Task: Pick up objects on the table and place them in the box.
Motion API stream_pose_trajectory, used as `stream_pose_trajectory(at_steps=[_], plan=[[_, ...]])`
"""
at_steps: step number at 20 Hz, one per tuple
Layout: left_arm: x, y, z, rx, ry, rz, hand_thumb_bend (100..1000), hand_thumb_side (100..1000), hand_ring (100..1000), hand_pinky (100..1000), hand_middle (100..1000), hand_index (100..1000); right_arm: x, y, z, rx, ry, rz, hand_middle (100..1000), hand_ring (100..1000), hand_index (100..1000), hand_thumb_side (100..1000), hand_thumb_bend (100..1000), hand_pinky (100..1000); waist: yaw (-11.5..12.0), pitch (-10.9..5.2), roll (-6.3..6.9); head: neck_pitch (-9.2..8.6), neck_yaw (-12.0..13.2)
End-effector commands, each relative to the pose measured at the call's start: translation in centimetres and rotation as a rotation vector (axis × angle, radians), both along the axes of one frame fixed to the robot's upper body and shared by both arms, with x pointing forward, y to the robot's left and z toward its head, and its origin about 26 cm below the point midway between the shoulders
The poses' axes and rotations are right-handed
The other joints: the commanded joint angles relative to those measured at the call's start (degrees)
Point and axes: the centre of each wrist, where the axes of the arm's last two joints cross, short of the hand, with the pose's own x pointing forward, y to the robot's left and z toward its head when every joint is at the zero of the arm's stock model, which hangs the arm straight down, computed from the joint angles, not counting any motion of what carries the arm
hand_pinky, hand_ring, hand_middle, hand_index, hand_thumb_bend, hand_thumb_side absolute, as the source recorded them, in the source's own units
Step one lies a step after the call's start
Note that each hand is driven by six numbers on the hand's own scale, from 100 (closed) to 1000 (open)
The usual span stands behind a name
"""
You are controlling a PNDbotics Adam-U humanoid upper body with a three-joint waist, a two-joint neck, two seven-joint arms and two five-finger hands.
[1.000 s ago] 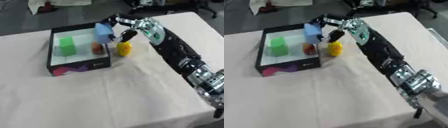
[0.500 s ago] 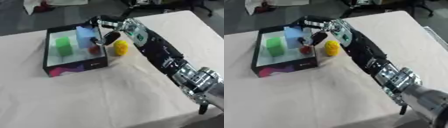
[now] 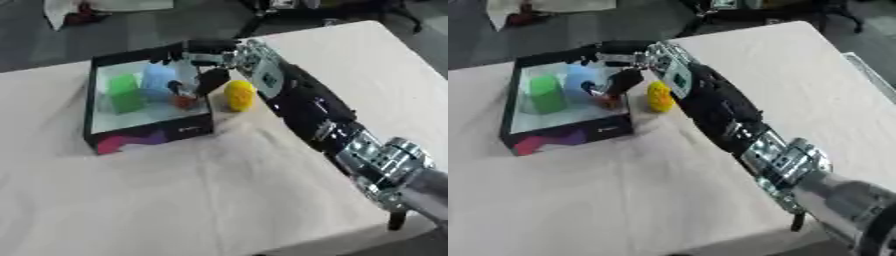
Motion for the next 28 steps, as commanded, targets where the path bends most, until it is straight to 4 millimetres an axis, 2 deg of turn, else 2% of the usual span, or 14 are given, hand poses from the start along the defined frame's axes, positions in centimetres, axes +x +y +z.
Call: stream_pose_trajectory(at_steps=[1, 6, 10, 13, 15, 19, 21, 22, 23, 24, 25, 26, 27, 28], plan=[[-0.3, 0.3, 0.8, 0.009, -0.035, 0.01, 100, 904, 548, 711, 596, 806, -0.3, -1.9, 2.5, 0.002, -0.098, -0.044, 958, 901, 978, 554, 100, 898, -0.53, -0.42, -0.63, -0.11, 0.23], [-0.2, 0.9, 0.4, 0.008, -0.022, 0.038, 100, 906, 546, 709, 594, 805, -1.2, -6.5, 3.7, -0.031, -0.057, -0.122, 894, 889, 963, 649, 100, 897, -1.83, -0.82, -0.73, -0.11, 1.22], [-0.2, 1.3, 0.1, 0.004, -0.012, 0.059, 100, 909, 545, 707, 593, 805, -2.0, -10.8, 2.4, -0.124, 0.072, -0.237, 884, 891, 968, 819, 100, 898, -2.57, -0.96, -0.73, -0.11, 1.94], [-0.2, 1.6, -0.1, 0.003, -0.005, 0.069, 100, 909, 545, 707, 592, 805, -2.3, -12.6, 0.7, -0.208, 0.151, -0.298, 890, 893, 972, 829, 100, 899, -2.82, -0.94, -0.62, -0.11, 2.29], [-0.2, 1.5, -0.1, 0.001, -0.006, 0.068, 100, 909, 545, 706, 592, 805, -2.3, -13.2, -0.4, -0.249, 0.18, -0.33, 879, 887, 971, 786, 100, 896, -2.86, -0.91, -0.49, -0.11, 2.37], [-0.2, 1.4, 0.0, 0.004, -0.006, 0.063, 100, 908, 545, 706, 592, 805, -2.1, -13.3, -2.1, -0.28, 0.178, -0.361, 855, 877, 958, 610, 100, 890, -2.87, -0.93, -0.24, -0.11, 2.16], [-0.3, 1.4, 0.0, 0.003, -0.005, 0.063, 100, 908, 545, 706, 592, 805, -1.9, -13.0, -2.7, -0.284, 0.166, -0.356, 778, 855, 914, 496, 100, 881, -2.77, -0.96, -0.2, -0.11, 2.02], [-0.3, 1.4, 0.0, 0.003, -0.005, 0.063, 100, 908, 545, 706, 592, 805, -1.9, -12.8, -2.9, -0.283, 0.159, -0.353, 778, 855, 914, 496, 100, 881, -2.74, -0.97, -0.19, -0.11, 2.0], [-0.3, 1.4, -0.1, 0.002, -0.004, 0.062, 100, 909, 545, 706, 592, 805, -1.8, -12.6, -3.1, -0.273, 0.147, -0.351, 677, 825, 847, 355, 100, 868, -2.72, -0.97, -0.19, -0.11, 1.97], [-0.3, 1.4, -0.1, 0.001, -0.004, 0.06, 100, 909, 545, 706, 592, 805, -1.7, -12.4, -3.2, -0.261, 0.132, -0.349, 647, 817, 830, 326, 100, 865, -2.7, -0.96, -0.19, -0.11, 1.97], [-0.3, 1.3, 0.0, 0.002, -0.005, 0.058, 100, 908, 544, 706, 592, 805, -1.6, -12.1, -3.3, -0.247, 0.117, -0.349, 601, 800, 793, 256, 100, 857, -2.68, -0.96, -0.2, -0.11, 1.98], [-0.3, 1.3, 0.0, 0.002, -0.005, 0.057, 100, 908, 544, 706, 592, 805, -1.6, -11.9, -3.5, -0.234, 0.103, -0.348, 594, 797, 782, 251, 100, 856, -2.66, -0.95, -0.22, -0.11, 1.97], [-0.3, 1.3, 0.0, 0.003, -0.005, 0.056, 100, 908, 544, 706, 592, 805, -1.5, -11.7, -3.6, -0.218, 0.09, -0.345, 551, 779, 724, 286, 100, 846, -2.64, -0.94, -0.23, -0.11, 2.0], [-0.3, 1.3, 0.0, 0.003, -0.005, 0.057, 100, 908, 544, 706, 592, 805, -1.4, -11.4, -3.7, -0.204, 0.079, -0.343, 545, 777, 717, 241, 100, 845, -2.62, -0.93, -0.24, -0.11, 2.02]])
